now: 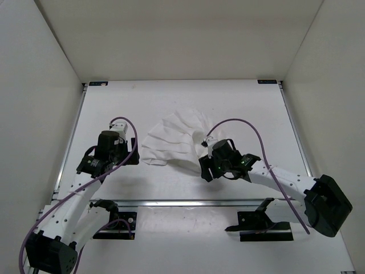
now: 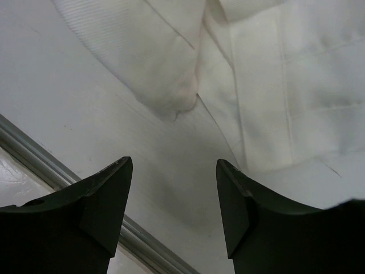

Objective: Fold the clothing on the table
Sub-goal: Flatten the skirt out

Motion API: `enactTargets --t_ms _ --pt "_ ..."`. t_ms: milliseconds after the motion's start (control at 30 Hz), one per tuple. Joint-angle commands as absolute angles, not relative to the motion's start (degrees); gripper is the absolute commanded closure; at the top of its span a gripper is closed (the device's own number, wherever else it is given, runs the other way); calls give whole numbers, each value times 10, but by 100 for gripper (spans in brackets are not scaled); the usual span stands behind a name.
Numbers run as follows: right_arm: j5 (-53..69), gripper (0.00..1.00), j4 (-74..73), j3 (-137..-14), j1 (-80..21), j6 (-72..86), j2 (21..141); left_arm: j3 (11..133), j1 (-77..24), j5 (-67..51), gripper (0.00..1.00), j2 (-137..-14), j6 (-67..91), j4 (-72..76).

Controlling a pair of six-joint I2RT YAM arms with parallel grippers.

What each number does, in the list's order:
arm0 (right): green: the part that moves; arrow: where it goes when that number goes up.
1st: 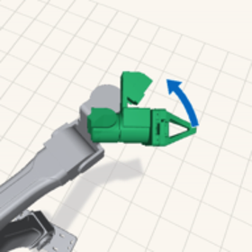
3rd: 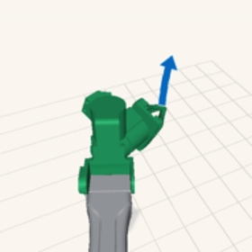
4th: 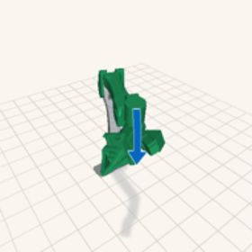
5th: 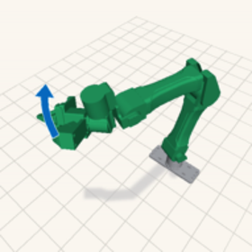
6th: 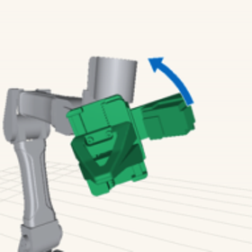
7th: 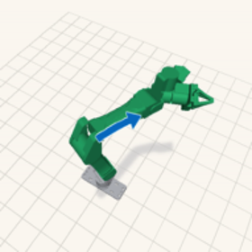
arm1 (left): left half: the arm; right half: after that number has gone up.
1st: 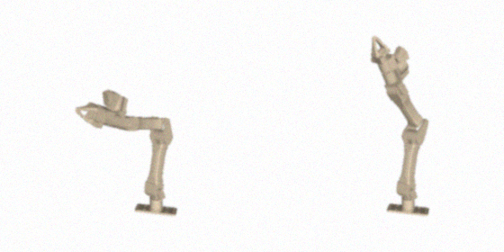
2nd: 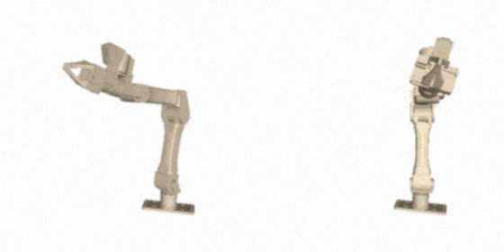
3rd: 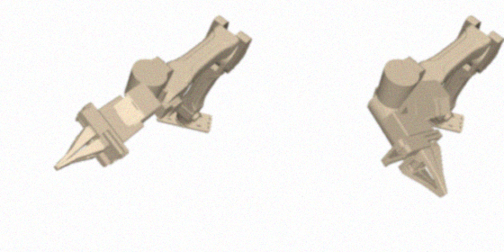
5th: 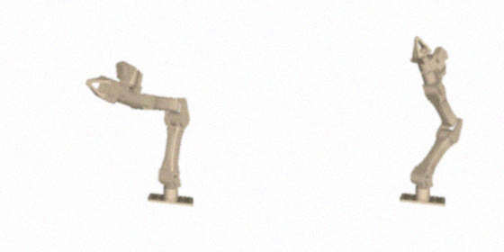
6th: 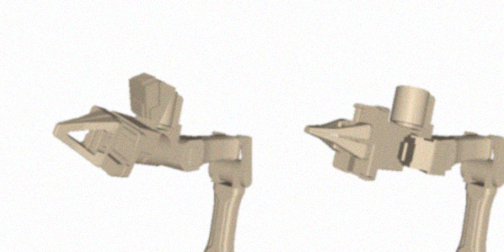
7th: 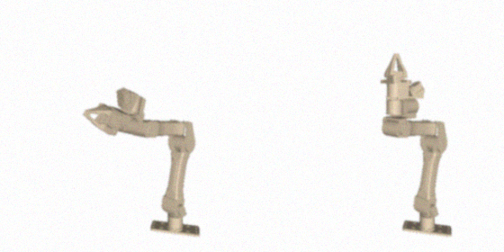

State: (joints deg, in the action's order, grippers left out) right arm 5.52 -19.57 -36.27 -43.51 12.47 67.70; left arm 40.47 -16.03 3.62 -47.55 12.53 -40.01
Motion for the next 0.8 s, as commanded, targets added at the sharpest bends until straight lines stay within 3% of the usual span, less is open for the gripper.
enactTargets --t_ms 0,367,400,433,500,600,767 --pt "75 43 -74 -347 -452 122 691 402 -161 40 2 -466 127 -393" --pt "74 43 42 -365 -460 100 808 402 -158 43 2 -467 126 -393" --pt "80 48 40 -373 -461 98 814 403 -158 42 2 -464 127 -395" --pt "83 69 33 -391 -464 104 828 403 -153 45 1 -465 129 -391" --pt "84 100 21 -425 -474 104 849 399 -150 49 2 -463 131 -398" --pt "104 100 20 -511 -479 107 884 404 -125 77 6 -449 143 -396" --pt "128 100 -84 -856 -490 86 964 400 -97 129 11 -394 161 -399"
